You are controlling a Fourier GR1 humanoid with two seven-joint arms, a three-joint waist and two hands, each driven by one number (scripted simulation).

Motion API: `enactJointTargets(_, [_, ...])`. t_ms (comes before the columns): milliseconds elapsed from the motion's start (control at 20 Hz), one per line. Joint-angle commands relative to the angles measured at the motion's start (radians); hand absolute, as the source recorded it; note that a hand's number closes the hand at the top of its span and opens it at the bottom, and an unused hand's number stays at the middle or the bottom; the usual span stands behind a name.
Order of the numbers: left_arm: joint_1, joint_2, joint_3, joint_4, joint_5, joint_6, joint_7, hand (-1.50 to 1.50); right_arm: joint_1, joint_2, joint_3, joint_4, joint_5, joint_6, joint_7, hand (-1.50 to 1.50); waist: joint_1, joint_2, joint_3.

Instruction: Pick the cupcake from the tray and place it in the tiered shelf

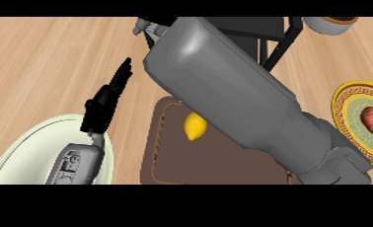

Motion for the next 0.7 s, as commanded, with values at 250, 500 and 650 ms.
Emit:
enactJointTargets(250, [-0.010, 0.002, 0.009, -0.009, 0.001, 0.002, 0.015, 0.00, -0.057, 0.014, 0.032, 0.282, 0.011, -0.121, 0.099, 1.50, 0.005, 0.013, 0.001])
enactJointTargets(500, [-0.007, 0.029, 0.046, 0.019, 0.026, -0.017, -0.005, 0.00, -0.004, 0.014, 0.002, 0.220, 0.047, -0.206, 0.167, 1.50, -0.006, 0.009, 0.001])
enactJointTargets(650, [-0.019, -0.005, 0.010, 0.005, 0.005, 0.002, 0.013, 0.00, 0.024, 0.014, -0.096, 0.147, 0.053, -0.392, 0.085, 1.50, -0.011, 0.014, 0.004])
